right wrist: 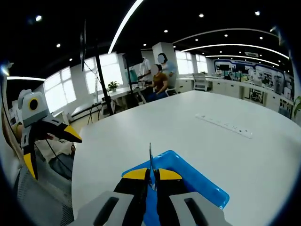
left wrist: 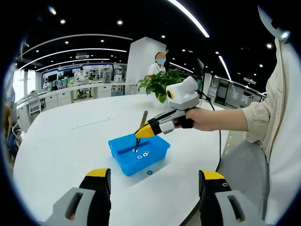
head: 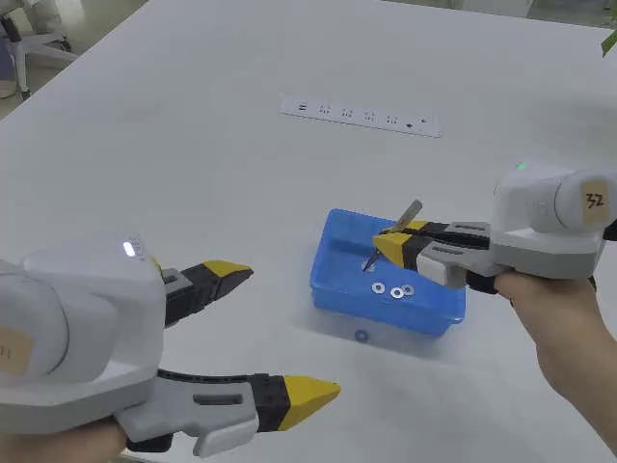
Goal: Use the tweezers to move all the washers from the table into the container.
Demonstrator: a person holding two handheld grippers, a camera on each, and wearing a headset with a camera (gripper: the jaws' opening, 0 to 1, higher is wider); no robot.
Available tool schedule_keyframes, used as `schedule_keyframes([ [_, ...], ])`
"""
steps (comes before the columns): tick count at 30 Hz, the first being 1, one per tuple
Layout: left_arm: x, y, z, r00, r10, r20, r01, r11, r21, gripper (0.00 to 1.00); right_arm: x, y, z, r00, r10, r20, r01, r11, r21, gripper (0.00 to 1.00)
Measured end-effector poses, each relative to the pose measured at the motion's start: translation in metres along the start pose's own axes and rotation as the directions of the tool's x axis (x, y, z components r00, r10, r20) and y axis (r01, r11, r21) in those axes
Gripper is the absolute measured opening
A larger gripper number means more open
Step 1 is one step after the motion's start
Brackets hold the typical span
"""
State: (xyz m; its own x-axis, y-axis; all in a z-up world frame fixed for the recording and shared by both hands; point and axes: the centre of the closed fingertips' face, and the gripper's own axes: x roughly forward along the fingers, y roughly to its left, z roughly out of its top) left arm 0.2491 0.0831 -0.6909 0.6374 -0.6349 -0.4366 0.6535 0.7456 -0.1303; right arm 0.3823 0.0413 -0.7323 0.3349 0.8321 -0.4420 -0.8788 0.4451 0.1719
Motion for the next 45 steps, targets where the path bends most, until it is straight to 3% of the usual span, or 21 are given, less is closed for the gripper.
schedule_keyframes([
  [5, 0.000, 0.000, 0.000, 1.0000, -0.001, -0.002, 0.001, 1.000, 0.000, 0.77, 0.008, -0.004, -0.008, 0.9997, 0.007, -0.023, -0.006, 1.000, 0.029, 0.02],
  [15, 0.002, 0.002, 0.000, 1.0000, -0.007, -0.007, 0.007, 1.000, 0.004, 0.76, 0.019, -0.002, -0.022, 0.9968, 0.019, -0.077, -0.018, 1.000, 0.017, 0.02],
  [31, 0.003, 0.000, -0.001, 0.9998, -0.015, -0.013, 0.015, 1.000, 0.008, 0.75, 0.020, 0.000, -0.029, 0.9947, 0.011, -0.103, -0.011, 1.000, -0.003, 0.03],
  [35, 0.003, 0.000, -0.001, 0.9998, -0.017, -0.013, 0.017, 1.000, 0.009, 0.75, 0.018, 0.002, -0.029, 0.9955, 0.006, -0.094, -0.007, 1.000, -0.010, 0.03],
  [45, 0.002, 0.000, -0.002, 0.9998, -0.015, -0.013, 0.015, 1.000, 0.005, 0.75, -0.001, 0.014, -0.005, 1.0000, -0.003, 0.009, 0.003, 0.999, -0.039, 0.02],
])
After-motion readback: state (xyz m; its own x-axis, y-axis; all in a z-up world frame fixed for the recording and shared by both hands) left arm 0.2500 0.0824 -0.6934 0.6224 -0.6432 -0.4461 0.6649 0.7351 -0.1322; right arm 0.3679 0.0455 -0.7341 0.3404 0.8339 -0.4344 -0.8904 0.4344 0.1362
